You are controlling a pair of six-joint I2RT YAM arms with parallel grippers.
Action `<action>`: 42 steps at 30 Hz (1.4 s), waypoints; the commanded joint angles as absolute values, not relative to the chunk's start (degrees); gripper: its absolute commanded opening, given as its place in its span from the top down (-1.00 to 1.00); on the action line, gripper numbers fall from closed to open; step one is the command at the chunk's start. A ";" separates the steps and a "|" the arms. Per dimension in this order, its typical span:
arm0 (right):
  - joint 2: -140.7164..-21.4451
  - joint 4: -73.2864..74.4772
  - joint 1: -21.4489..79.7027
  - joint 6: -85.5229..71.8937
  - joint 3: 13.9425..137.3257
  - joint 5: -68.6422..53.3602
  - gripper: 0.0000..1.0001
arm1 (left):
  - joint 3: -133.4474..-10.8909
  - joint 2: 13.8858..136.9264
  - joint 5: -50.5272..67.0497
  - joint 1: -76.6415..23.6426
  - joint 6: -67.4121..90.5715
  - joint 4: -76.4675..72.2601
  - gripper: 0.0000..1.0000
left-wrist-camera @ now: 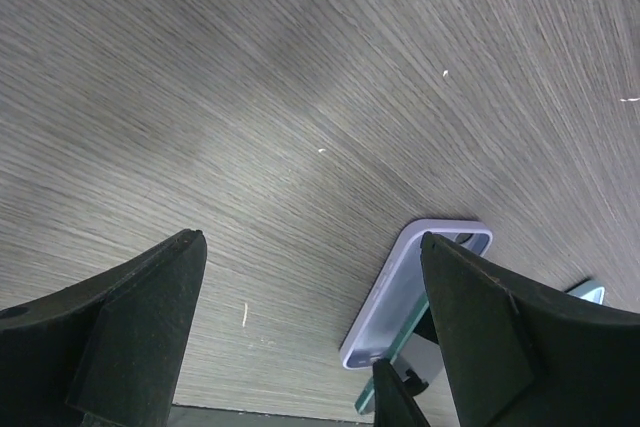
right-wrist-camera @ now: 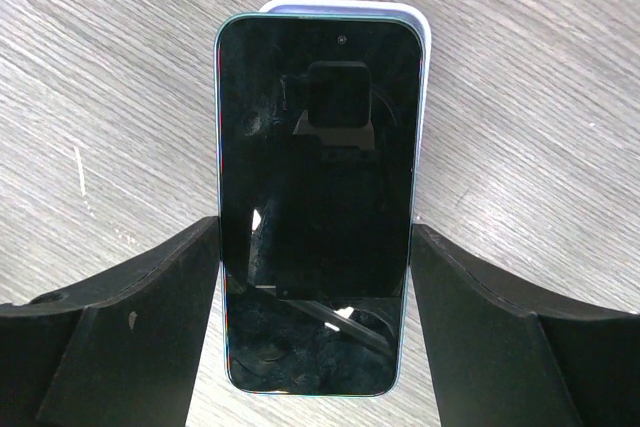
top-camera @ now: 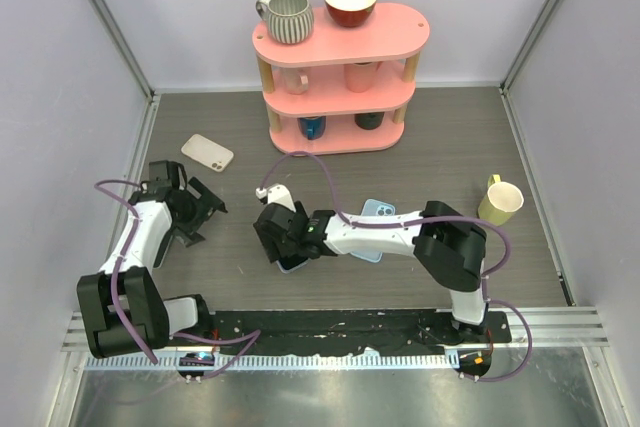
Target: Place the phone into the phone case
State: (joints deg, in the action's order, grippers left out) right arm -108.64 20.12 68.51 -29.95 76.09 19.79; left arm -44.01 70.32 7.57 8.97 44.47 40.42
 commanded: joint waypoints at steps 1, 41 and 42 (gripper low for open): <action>-110.39 16.70 68.91 -31.29 79.28 22.32 -0.08 | -43.95 69.78 9.67 8.96 43.42 38.41 -0.86; -111.81 16.78 68.91 -33.93 79.89 27.68 -0.85 | -42.28 70.31 16.00 8.79 41.66 34.37 -0.79; -111.36 17.05 68.99 -33.84 79.98 27.86 -0.86 | -42.10 70.23 16.00 8.35 41.49 34.28 -0.77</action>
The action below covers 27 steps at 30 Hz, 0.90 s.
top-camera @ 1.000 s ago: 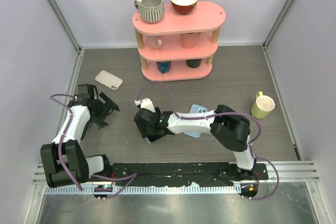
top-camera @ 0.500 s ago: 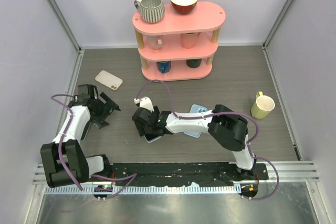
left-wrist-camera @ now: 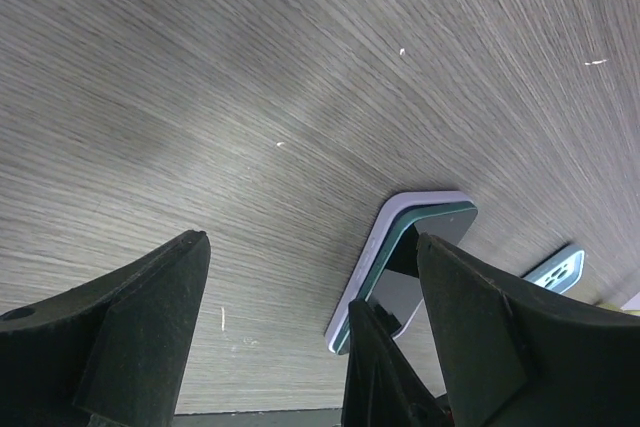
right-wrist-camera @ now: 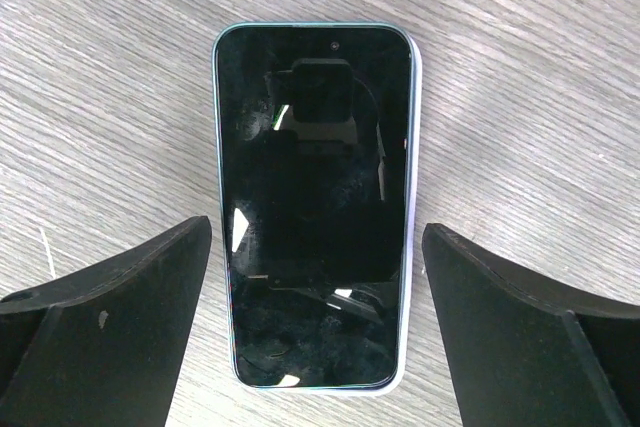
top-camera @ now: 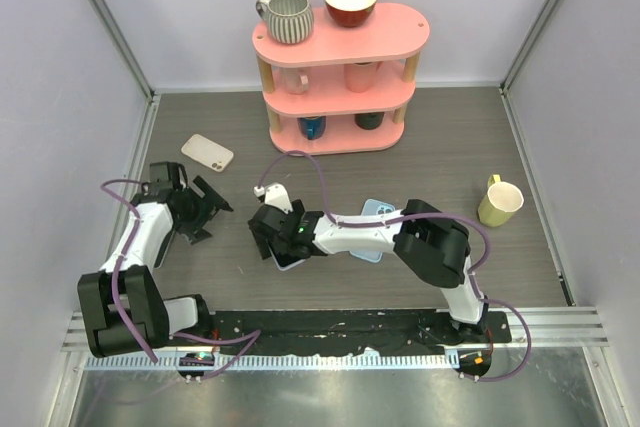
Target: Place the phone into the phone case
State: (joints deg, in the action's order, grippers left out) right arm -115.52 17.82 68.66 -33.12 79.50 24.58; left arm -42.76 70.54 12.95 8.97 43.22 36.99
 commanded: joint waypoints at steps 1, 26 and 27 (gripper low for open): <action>-110.92 17.31 68.91 -33.66 79.98 28.04 -0.87 | -42.01 70.22 16.34 8.09 41.31 34.19 -0.77; -104.32 0.45 59.33 -29.70 61.79 3.34 -0.14 | -31.38 70.93 27.69 -6.67 47.98 18.37 -0.12; -104.85 0.35 59.33 -29.88 61.53 3.25 -0.13 | -30.77 70.84 27.51 -6.94 48.25 17.93 -0.11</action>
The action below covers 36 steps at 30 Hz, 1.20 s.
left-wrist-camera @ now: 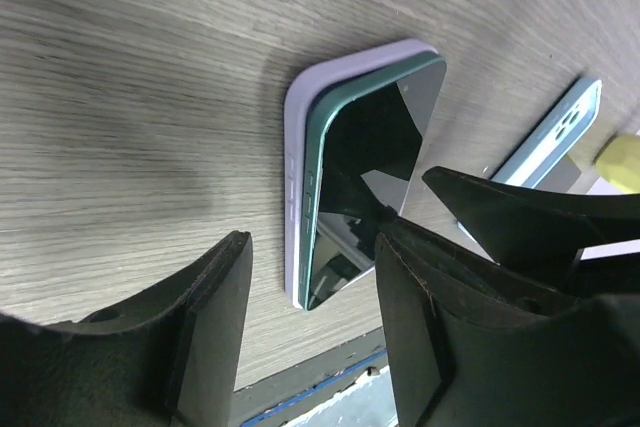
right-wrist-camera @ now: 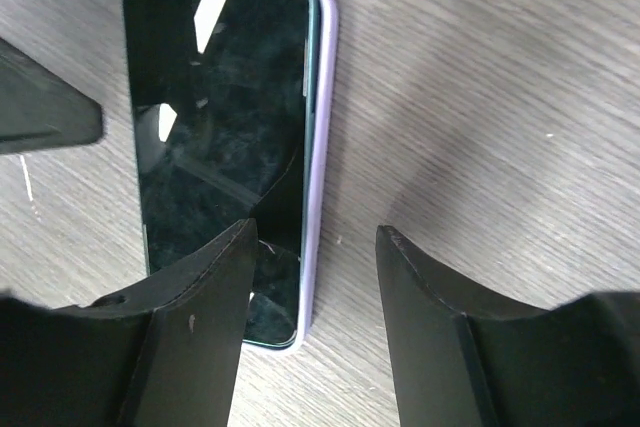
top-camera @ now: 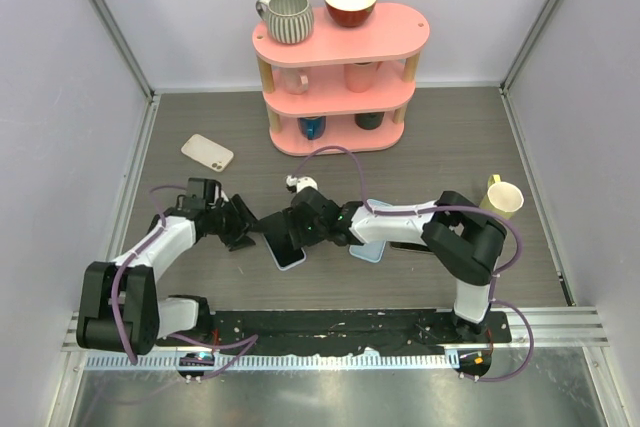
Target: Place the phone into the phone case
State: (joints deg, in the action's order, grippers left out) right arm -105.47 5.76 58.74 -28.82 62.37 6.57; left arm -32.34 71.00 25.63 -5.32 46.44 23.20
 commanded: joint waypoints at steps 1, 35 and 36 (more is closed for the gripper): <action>-105.20 0.35 59.33 -30.32 61.26 3.69 -0.11 | -30.50 70.84 27.07 -7.03 48.34 17.67 -0.12; -109.51 -31.64 49.75 -47.46 38.23 -13.79 0.51 | -14.07 62.93 26.72 -10.11 54.93 -8.51 -0.50; -109.86 -32.08 49.75 -47.72 38.15 -14.15 0.51 | -13.54 62.93 26.72 -10.37 55.54 -9.83 -0.51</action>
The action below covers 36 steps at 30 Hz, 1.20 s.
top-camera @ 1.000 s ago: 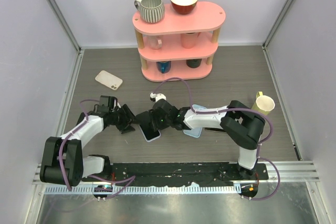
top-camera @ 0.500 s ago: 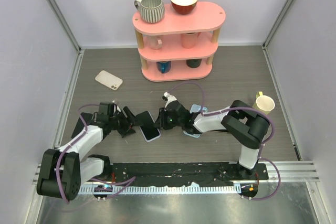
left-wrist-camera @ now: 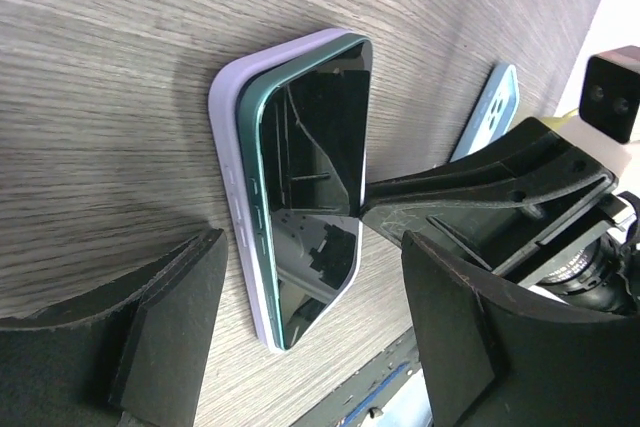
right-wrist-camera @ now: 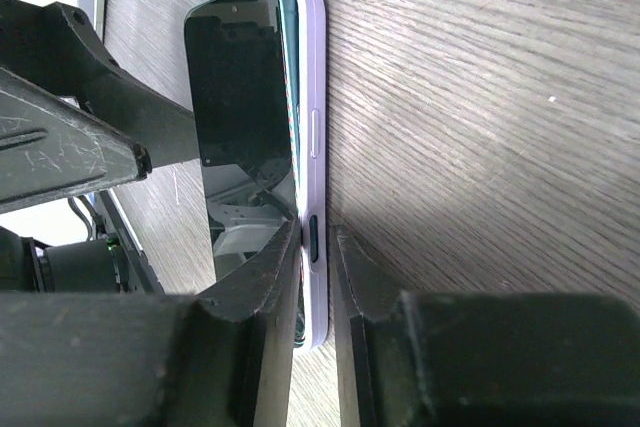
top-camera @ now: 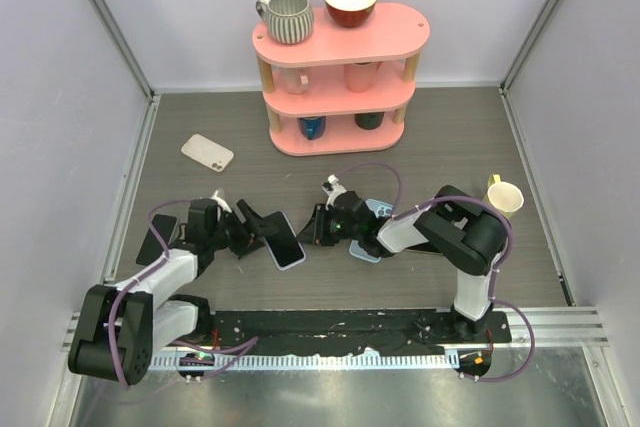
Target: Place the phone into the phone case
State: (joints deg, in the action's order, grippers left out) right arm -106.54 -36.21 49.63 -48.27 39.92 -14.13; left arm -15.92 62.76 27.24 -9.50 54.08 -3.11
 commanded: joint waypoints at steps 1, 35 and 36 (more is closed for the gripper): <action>-110.39 -33.04 49.75 -48.33 38.14 -14.50 0.51 | -13.01 63.02 26.54 -10.98 56.85 -11.24 -0.52; -113.82 -37.88 48.69 -53.61 39.55 -18.19 0.09 | -7.04 55.72 23.20 -17.40 59.49 -28.37 -0.56; -114.17 -38.75 48.69 -53.96 39.46 -18.54 0.09 | -6.42 56.07 23.55 -17.40 60.72 -30.65 -0.56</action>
